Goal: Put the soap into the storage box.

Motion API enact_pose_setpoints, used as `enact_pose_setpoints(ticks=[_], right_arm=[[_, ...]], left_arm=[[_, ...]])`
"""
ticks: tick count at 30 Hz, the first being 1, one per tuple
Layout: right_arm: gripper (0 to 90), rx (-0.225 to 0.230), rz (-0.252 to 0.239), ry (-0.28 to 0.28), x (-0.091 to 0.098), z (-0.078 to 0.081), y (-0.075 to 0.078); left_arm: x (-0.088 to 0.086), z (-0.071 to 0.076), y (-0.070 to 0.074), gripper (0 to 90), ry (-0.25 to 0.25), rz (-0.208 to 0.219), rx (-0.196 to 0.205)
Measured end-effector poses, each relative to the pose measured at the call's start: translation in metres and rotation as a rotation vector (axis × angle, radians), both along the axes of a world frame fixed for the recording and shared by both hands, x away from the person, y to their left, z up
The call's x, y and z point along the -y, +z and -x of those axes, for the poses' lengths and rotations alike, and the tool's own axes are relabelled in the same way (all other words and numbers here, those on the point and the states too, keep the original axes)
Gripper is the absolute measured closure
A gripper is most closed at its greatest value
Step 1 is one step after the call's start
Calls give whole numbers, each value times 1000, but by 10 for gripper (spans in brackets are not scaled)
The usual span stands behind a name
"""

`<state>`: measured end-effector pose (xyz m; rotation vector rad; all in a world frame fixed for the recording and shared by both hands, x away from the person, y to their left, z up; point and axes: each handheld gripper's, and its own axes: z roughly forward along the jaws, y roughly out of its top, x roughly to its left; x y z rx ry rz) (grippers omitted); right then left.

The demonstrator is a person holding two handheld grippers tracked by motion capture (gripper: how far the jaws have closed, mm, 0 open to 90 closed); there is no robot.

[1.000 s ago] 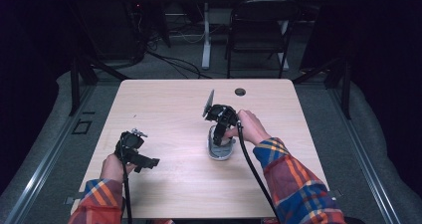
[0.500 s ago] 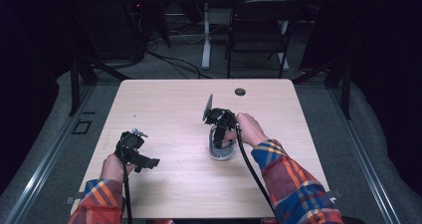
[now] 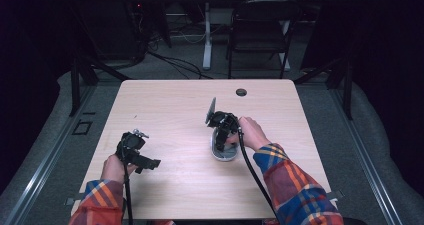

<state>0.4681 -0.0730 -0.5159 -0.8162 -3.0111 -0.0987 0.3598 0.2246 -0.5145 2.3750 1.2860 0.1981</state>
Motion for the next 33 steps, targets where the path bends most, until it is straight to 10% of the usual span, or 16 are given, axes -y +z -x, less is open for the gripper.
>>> enact_pose_setpoints(ticks=[33], right_arm=[[94, 70, -175, 14, 21, 18, 41]], left_arm=[[2, 0, -1, 0, -1, -3, -3]])
